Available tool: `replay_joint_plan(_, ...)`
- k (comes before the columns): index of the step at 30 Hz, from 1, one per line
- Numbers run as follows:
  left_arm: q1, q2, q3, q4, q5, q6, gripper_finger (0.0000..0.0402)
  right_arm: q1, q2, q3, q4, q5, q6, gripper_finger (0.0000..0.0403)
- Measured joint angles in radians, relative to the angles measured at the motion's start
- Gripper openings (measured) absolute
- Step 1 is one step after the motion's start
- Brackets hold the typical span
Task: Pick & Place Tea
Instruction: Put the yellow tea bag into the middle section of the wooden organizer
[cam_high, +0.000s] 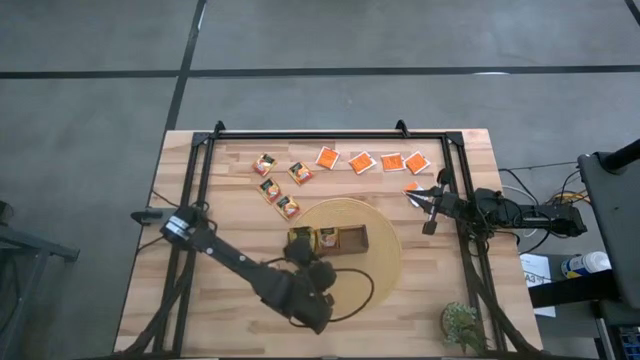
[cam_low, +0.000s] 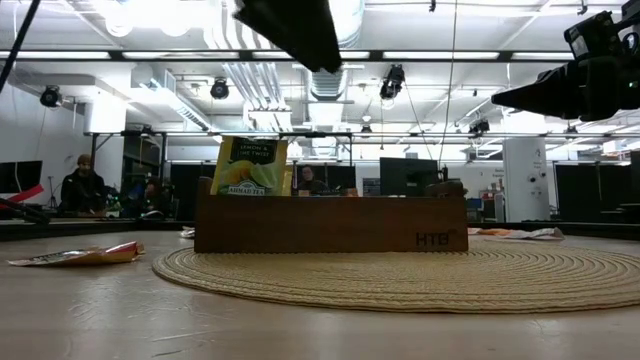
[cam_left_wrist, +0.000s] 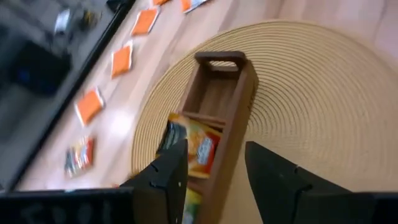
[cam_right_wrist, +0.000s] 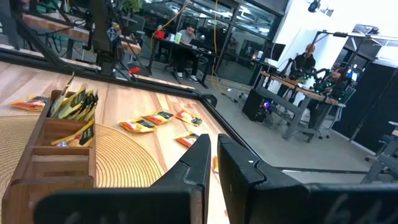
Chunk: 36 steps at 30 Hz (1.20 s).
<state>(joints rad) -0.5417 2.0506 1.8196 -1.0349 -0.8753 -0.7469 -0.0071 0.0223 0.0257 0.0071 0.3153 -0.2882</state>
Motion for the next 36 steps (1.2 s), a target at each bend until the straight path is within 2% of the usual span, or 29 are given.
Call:
replay_joint_plan(4, -0.016, -0.001, 0.032, -0.129, 0.057, -0.272, 0.0153, 0.0, 0.0, 0.0, 0.0, 0.0, 0.0, 0.0027)
replay_joint_plan(9, -0.036, -0.001, 0.008, -0.216, 0.133, -0.453, 0.0153, 0.0, 0.0, 0.0, 0.0, 0.0, 0.0, 0.0027)
replay_joint_plan(21, -0.072, -0.001, -0.073, -0.241, 0.205, -0.66, 0.0153, 0.0, 0.0, 0.0, 0.0, 0.0, 0.0, 0.0027)
replay_joint_plan(32, -0.095, -0.001, -0.249, -0.233, 0.348, -0.957, 0.0153, 0.0, 0.0, 0.0, 0.0, 0.0, 0.0, 0.0027)
replay_joint_plan(36, -0.098, -0.001, -0.309, -0.191, 0.399, -1.014, 0.0153, 0.0, 0.0, 0.0, 0.0, 0.0, 0.0, 0.0027)
